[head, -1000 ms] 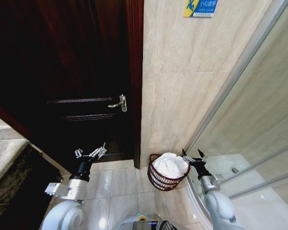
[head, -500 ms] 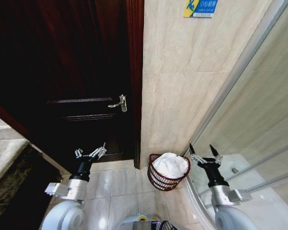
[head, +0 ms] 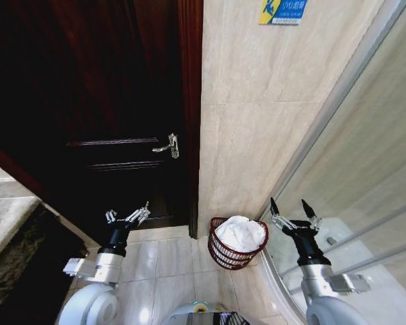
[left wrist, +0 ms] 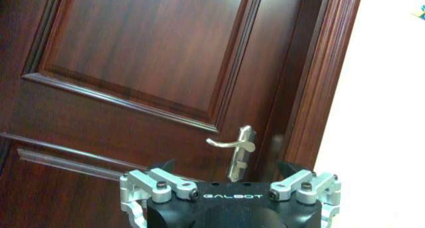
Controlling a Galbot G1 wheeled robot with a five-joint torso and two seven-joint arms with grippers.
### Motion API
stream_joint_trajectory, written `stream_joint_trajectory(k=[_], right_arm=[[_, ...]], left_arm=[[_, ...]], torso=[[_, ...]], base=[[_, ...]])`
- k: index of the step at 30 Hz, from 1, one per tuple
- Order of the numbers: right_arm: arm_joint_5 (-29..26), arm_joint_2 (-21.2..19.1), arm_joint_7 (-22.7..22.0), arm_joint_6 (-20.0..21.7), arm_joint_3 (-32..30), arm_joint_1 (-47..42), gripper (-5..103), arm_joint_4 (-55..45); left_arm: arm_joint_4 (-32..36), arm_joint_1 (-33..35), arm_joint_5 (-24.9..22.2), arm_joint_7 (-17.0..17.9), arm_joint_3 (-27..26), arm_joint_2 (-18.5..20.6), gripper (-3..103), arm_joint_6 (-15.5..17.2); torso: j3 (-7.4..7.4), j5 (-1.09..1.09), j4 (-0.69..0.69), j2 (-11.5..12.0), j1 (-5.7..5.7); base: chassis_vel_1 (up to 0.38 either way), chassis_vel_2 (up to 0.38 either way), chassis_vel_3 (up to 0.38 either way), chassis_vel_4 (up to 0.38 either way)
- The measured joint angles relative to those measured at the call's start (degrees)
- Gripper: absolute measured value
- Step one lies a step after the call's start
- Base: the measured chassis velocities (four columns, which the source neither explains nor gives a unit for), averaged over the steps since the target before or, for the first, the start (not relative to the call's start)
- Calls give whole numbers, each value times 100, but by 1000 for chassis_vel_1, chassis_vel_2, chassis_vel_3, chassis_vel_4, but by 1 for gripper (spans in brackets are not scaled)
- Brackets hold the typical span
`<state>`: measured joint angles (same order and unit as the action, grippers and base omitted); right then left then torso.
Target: Discard the used towel into the hamper.
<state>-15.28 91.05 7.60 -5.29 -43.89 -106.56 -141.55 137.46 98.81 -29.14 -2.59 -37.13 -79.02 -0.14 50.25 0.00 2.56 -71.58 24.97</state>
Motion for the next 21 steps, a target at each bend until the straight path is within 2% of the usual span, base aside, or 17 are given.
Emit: stream_joint_trajectory(k=[18, 21], right_arm=[[-55, 4, -70, -135, 80, -55, 100, -16], [-41, -1, -95, -39, 78, -75, 100, -30]], left_arm=[[0, 0, 0, 0, 0, 0, 100, 0], [0, 0, 0, 0, 0, 0, 100, 0]], torso=[[0, 0, 0, 0, 0], [0, 0, 0, 0, 0]], base=[[0, 0, 0, 0], [0, 0, 0, 0]])
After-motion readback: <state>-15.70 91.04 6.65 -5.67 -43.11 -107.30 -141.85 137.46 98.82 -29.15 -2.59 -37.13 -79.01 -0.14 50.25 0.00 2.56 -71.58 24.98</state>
